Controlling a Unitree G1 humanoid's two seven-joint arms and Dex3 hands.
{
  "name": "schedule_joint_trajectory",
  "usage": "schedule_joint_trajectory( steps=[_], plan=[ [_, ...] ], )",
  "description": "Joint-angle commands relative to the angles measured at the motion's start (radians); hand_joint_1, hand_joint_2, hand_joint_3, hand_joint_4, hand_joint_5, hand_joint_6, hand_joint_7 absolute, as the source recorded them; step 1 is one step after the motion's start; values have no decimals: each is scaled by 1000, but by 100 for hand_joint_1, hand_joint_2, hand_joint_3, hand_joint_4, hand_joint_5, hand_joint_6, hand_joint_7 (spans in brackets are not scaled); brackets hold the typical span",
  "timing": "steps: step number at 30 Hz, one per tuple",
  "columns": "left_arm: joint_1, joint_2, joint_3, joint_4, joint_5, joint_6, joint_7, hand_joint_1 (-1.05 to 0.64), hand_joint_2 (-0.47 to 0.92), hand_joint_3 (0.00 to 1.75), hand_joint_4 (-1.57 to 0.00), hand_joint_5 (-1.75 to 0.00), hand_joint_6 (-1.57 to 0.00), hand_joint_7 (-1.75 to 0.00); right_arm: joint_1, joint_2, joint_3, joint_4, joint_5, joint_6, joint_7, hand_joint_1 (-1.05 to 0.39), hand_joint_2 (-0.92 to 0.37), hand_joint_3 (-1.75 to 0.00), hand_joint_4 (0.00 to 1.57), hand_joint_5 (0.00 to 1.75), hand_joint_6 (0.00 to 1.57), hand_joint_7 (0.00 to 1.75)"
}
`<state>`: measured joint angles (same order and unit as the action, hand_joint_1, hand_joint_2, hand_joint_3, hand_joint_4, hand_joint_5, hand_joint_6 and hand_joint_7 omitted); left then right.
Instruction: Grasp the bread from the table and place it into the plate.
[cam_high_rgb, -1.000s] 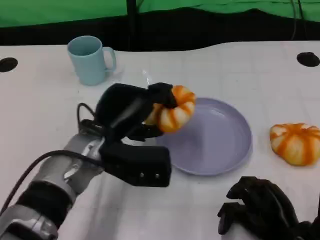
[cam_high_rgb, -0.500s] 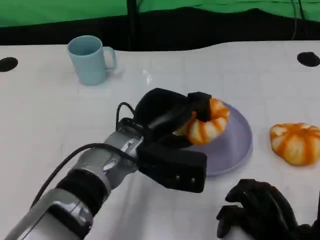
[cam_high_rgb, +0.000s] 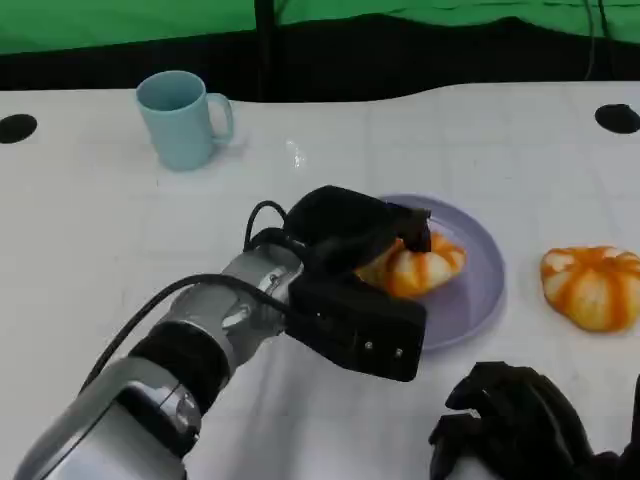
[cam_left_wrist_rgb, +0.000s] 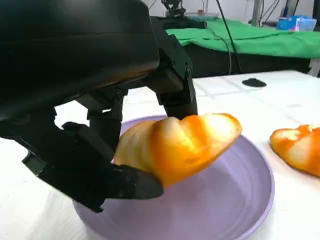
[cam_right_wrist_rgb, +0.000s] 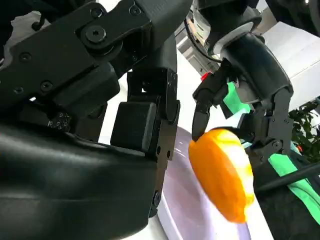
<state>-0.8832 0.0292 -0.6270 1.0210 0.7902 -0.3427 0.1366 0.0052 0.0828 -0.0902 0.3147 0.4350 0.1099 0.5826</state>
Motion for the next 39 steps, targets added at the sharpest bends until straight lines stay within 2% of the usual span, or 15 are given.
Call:
schedule_joint_trajectory(
  steps=[1, 3, 5, 13, 22, 28, 31, 33, 36, 38, 39],
  plan=[
    [-40, 22, -29, -33, 24, 57, -91, -68, 92, 34, -30, -70, -29, -13, 7, -6, -8, -7, 9, 4, -6, -103, -72, 0, 157, 75, 157, 36],
    [-43, 32, -40, -63, 34, 82, -143, -78, 92, 31, -23, -50, -20, -6, 7, -7, -6, -8, 6, 1, -7, -103, -72, 0, 157, 75, 157, 36],
    [-43, 44, -51, -99, 43, 112, -192, -88, 92, 32, -15, -41, -14, -2, 8, -8, -5, -11, 6, 6, -9, -104, -72, 0, 157, 76, 157, 37],
    [-13, 105, -69, -274, 69, 181, -328, -101, 92, 39, -10, -36, -11, -1, 8, -8, -7, -13, 10, 6, -9, -103, -72, 0, 157, 76, 157, 37],
    [99, 194, 0, -457, 10, 156, -318, -98, 92, 34, -17, -35, -19, -4, 16, -10, -4, -31, 4, 14, -23, -103, -72, 0, 157, 75, 157, 38],
    [207, 252, 116, -478, -131, -29, -211, -87, 92, 30, -31, -38, -27, -6, 14, -12, -4, -28, 6, 10, -20, -103, -73, 0, 157, 77, 157, 40],
    [267, 260, 180, -479, -214, -118, -172, -80, 92, 31, -43, -42, -38, -10, 12, -14, -6, -29, 8, 14, -22, -103, -72, 0, 157, 77, 157, 39],
    [318, 253, 235, -463, -306, -210, -155, -74, 92, 32, -52, -46, -47, -13, 9, -17, -8, -23, 9, 8, -14, -103, -73, 0, 157, 76, 157, 39],
    [406, 214, 316, -452, -482, -302, -180, -67, 92, 29, -76, -55, -69, -17, 5, -19, -13, -20, 12, 5, -10, -103, -73, -1, 157, 76, 157, 38],
    [433, 199, 341, -450, -548, -325, -212, -63, 92, 28, -79, -71, -79, -17, 4, -19, -16, -19, 16, 9, -10, -103, -73, 0, 157, 75, 157, 38],
    [458, 190, 355, -460, -600, -335, -239, -62, 92, 28, -79, -74, -81, -17, 5, -21, -16, -22, 14, 10, -12, -103, -73, 0, 157, 75, 157, 38]
  ],
)
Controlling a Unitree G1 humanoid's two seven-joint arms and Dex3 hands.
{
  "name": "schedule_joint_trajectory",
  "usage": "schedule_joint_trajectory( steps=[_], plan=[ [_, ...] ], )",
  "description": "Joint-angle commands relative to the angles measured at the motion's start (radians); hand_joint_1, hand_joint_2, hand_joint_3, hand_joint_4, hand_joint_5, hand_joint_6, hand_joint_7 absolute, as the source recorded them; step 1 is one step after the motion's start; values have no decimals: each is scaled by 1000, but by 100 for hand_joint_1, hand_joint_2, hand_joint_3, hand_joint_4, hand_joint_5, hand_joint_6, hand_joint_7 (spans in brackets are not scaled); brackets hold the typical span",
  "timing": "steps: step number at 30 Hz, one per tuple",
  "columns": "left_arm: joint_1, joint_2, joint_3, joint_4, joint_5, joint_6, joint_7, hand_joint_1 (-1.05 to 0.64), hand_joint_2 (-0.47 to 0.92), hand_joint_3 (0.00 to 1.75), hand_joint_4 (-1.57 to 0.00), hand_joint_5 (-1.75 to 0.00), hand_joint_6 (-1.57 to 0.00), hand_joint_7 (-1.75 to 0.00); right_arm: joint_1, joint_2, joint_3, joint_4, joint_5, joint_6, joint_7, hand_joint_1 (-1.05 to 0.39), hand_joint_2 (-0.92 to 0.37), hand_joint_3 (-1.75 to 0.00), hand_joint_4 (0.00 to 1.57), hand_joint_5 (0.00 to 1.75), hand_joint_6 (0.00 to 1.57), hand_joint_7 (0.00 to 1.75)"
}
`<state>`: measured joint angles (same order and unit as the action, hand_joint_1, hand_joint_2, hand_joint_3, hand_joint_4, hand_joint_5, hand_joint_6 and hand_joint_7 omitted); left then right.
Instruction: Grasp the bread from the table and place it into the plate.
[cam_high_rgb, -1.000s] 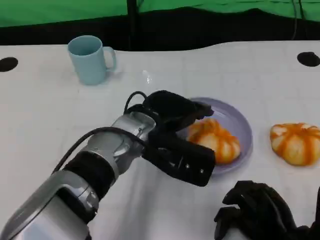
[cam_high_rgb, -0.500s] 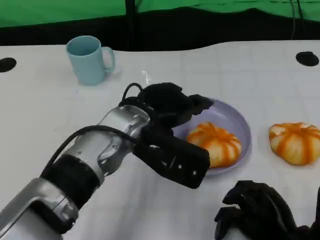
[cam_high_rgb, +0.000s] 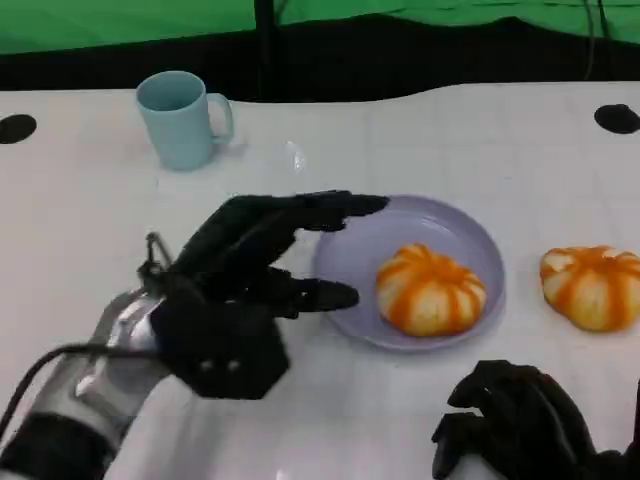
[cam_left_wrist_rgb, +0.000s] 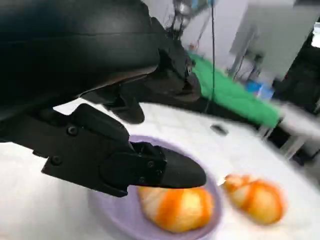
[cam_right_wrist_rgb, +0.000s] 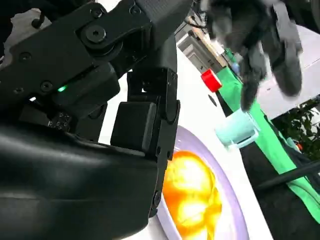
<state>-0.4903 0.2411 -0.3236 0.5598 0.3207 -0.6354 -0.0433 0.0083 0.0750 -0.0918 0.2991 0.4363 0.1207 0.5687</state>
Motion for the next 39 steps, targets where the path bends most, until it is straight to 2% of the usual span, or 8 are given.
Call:
schedule_joint_trajectory(
  steps=[1, 3, 4, 6, 8, 16, 30, 39],
  plan=[
    [86, -29, 64, -8, -172, -47, -84, -59, 92, 27, -77, -92, -86, -19, 3, -14, -14, -9, 12, -1, 0, -103, -73, 0, 157, 75, 157, 38],
    [138, -39, 88, -47, -271, -38, -151, -55, 92, 27, -72, -129, -93, -23, 5, -15, -13, -14, 10, 2, -6, -103, -73, 0, 157, 75, 157, 38],
    [163, -42, 99, -71, -318, -20, -186, -55, 92, 28, -70, -147, -89, -41, 5, -15, -13, -13, 10, 2, -5, -104, -73, 0, 157, 75, 157, 38],
    [207, -49, 118, -122, -398, 29, -246, -57, 92, 30, -65, -168, -66, -108, 7, -15, -13, -16, 12, 4, -6, -104, -73, 0, 157, 75, 157, 38],
    [249, -55, 136, -176, -458, 85, -286, -59, 92, 30, -63, -173, -58, -131, 10, -15, -12, -21, 11, 7, -10, -103, -73, 0, 157, 75, 157, 38],
    [409, -87, 191, -352, -661, 317, -414, -62, 92, 34, -65, -175, -45, -171, 13, -18, -16, -28, 18, 19, -9, -102, -72, 0, 156, 77, 157, 38],
    [557, -206, 269, -434, -846, 542, -519, -67, 92, 35, -84, -175, -60, -175, 26, -24, -12, -52, 23, 30, -6, -100, -73, 0, 154, 79, 157, 37],
    [574, -213, 318, -433, -909, 656, -572, -67, 92, 31, -91, -175, -67, -175, 15, -25, -13, -41, 23, 32, -7, -102, -72, 0, 155, 79, 157, 37]
  ],
)
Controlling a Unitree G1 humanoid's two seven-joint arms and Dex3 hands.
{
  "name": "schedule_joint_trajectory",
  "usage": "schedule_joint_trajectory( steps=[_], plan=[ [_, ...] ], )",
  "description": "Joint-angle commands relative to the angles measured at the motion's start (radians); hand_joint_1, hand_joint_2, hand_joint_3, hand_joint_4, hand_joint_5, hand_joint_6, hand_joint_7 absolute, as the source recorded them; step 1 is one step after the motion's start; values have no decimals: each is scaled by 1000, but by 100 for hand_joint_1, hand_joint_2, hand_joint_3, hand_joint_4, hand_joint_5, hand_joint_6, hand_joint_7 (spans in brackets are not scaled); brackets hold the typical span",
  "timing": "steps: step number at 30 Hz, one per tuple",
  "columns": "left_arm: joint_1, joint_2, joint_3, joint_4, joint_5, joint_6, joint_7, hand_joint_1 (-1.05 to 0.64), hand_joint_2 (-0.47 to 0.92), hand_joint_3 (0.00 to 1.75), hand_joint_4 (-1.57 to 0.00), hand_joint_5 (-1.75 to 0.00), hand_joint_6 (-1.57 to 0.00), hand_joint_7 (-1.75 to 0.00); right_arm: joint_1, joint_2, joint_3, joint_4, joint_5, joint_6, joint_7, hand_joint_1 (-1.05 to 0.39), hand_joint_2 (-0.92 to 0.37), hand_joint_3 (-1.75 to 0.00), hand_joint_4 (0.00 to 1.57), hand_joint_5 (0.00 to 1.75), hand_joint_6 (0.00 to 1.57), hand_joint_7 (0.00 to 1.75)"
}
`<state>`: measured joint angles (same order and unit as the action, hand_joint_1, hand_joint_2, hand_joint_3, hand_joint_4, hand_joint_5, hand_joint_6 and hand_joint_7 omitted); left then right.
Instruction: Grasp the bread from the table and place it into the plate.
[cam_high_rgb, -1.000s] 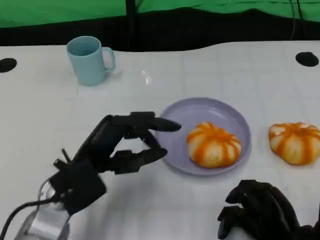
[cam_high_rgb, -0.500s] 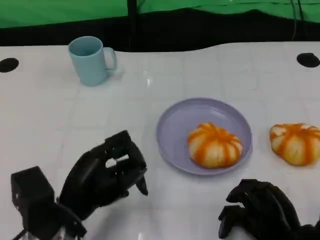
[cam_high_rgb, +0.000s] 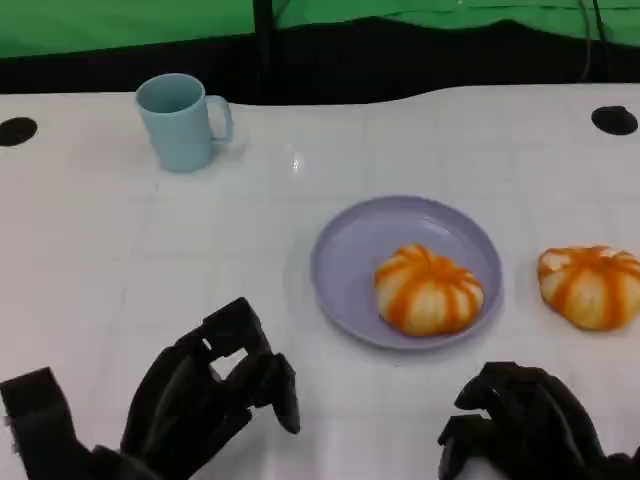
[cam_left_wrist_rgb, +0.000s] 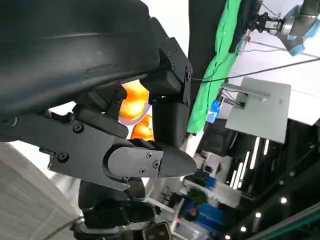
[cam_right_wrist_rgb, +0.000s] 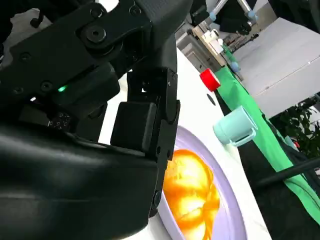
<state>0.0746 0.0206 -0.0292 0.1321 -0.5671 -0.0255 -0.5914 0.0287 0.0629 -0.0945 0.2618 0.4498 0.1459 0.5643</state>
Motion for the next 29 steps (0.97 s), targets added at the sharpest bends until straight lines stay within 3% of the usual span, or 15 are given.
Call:
schedule_joint_trajectory(
  steps=[1, 29],
  plan=[
    [8, 6, 27, -6, -20, 53, -26, -67, 92, 31, -91, -175, -67, -175, -7, -13, -10, -2, 9, 7, -3, -102, -72, 0, 155, 79, 157, 37],
    [-25, -11, 65, 52, 5, 95, -82, -65, 92, 30, -93, -175, -69, -175, -40, -6, -31, 47, 10, -15, 12, -102, -72, 0, 155, 79, 157, 35]
  ],
)
